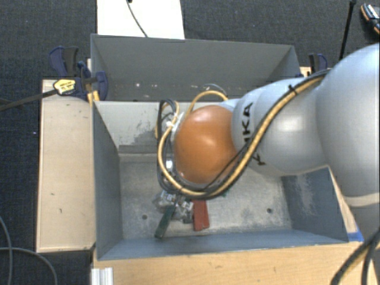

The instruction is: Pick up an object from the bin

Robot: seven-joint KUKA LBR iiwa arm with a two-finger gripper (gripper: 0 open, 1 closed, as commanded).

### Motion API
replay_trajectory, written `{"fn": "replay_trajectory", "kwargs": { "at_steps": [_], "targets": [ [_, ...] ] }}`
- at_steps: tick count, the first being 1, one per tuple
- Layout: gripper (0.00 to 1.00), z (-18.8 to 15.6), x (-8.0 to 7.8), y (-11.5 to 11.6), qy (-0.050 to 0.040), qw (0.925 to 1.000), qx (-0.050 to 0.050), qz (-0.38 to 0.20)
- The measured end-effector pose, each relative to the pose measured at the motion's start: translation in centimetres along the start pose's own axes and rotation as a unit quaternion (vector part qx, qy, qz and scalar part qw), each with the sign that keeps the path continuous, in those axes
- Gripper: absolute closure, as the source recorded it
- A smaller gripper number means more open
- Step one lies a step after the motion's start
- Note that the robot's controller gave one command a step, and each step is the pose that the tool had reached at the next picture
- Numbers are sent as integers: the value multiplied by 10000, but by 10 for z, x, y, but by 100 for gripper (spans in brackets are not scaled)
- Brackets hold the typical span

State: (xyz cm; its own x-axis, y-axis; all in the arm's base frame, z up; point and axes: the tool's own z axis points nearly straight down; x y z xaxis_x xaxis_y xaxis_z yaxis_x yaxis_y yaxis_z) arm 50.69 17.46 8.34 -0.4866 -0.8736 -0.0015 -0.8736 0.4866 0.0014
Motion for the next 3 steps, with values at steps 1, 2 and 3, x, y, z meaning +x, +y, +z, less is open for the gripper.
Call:
{"fn": "replay_trajectory", "kwargs": {
  "at_steps": [1, 2, 3],
  "targets": [
    [100, -14, 0, 0, 8, 10000, -5, 7],
    [100, -29, 0, 0, 2, 10000, 0, 7],
    [100, -41, -1, 0, -7, 10000, 10, 11]
  ]
}}
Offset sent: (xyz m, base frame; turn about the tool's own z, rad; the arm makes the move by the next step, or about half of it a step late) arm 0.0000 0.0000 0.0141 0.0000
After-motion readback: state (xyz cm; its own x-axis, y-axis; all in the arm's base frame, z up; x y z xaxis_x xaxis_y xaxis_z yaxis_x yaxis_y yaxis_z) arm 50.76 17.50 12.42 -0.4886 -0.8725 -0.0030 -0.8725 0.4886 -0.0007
